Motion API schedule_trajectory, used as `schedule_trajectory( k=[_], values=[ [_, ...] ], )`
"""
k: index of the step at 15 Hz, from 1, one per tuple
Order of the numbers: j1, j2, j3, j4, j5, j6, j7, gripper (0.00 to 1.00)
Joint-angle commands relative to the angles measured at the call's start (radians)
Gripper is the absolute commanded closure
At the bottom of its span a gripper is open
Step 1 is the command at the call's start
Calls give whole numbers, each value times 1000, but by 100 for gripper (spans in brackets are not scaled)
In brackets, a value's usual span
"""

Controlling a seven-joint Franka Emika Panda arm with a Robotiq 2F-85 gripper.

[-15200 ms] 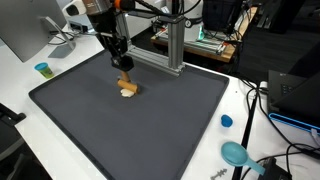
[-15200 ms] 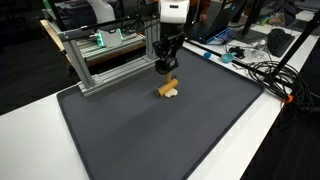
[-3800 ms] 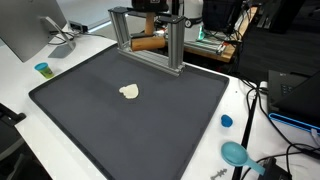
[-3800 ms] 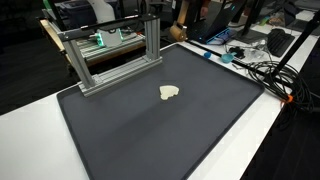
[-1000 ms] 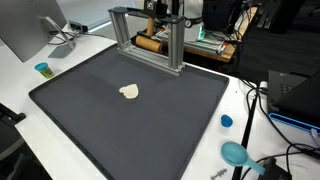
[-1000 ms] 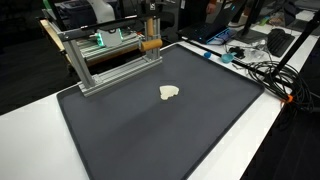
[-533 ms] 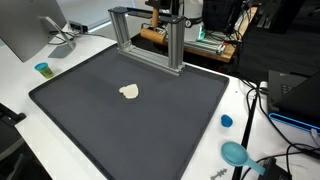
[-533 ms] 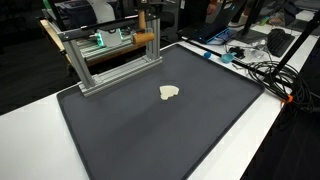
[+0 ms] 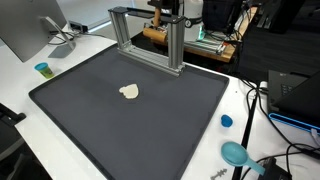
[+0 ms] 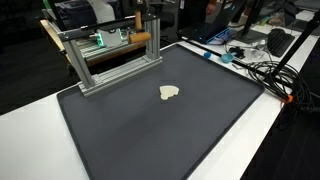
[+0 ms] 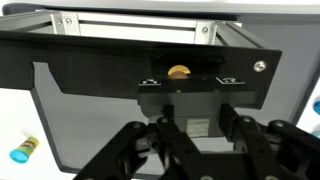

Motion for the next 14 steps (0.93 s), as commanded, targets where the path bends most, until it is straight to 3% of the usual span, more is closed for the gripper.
schedule_trajectory(
  k=[1, 2, 4, 7, 14],
  values=[
    [7, 7, -1, -9, 72, -22, -10, 49],
    [8, 9, -5, -12, 80, -20, -13, 27],
    [6, 11, -6, -12, 107, -32, -13, 23],
    [-6, -1, -1, -5, 124, -61, -4, 4],
    [-57, -20, 21, 56, 62, -194, 18, 0]
  ],
)
